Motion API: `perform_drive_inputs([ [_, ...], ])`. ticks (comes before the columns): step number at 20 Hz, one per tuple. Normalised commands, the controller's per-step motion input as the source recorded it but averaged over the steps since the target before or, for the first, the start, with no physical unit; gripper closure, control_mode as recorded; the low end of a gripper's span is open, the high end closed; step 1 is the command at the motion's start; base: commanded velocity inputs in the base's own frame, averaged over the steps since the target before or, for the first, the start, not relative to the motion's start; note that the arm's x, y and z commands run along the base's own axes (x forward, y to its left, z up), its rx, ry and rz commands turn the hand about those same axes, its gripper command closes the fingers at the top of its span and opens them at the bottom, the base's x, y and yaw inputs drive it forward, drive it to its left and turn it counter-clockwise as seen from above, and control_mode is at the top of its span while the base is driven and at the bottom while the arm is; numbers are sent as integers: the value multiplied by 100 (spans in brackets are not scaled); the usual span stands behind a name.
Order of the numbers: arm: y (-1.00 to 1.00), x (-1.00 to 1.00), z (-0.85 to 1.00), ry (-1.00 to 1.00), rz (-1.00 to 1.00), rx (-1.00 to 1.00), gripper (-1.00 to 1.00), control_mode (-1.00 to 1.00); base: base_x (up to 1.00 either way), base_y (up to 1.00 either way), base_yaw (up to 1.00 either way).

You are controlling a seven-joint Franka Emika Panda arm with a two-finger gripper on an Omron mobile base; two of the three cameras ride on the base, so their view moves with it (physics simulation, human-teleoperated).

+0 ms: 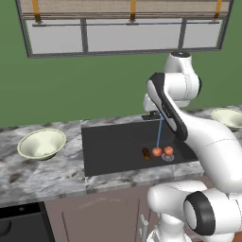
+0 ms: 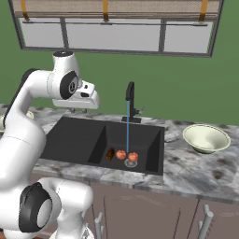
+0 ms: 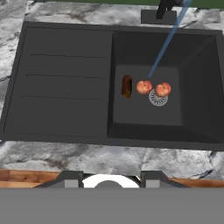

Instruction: Pick the peachs from the sink and place them in one bowl. Place the sweet potato in the other bowl. Then turn off the sink faucet.

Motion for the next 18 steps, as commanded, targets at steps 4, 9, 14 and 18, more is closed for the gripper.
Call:
perform_drive_inputs([
  [4, 0, 0, 0, -3, 0, 0, -100, -100, 0, 0, 0],
  [9, -11, -2, -11, -3, 0, 3, -100, -100, 0, 0, 0],
  [14, -21, -1, -29, 0, -2, 4, -100, -100, 0, 0, 0],
  [18, -23, 0, -34, 0, -10, 6, -100, -100, 0, 0, 0],
])
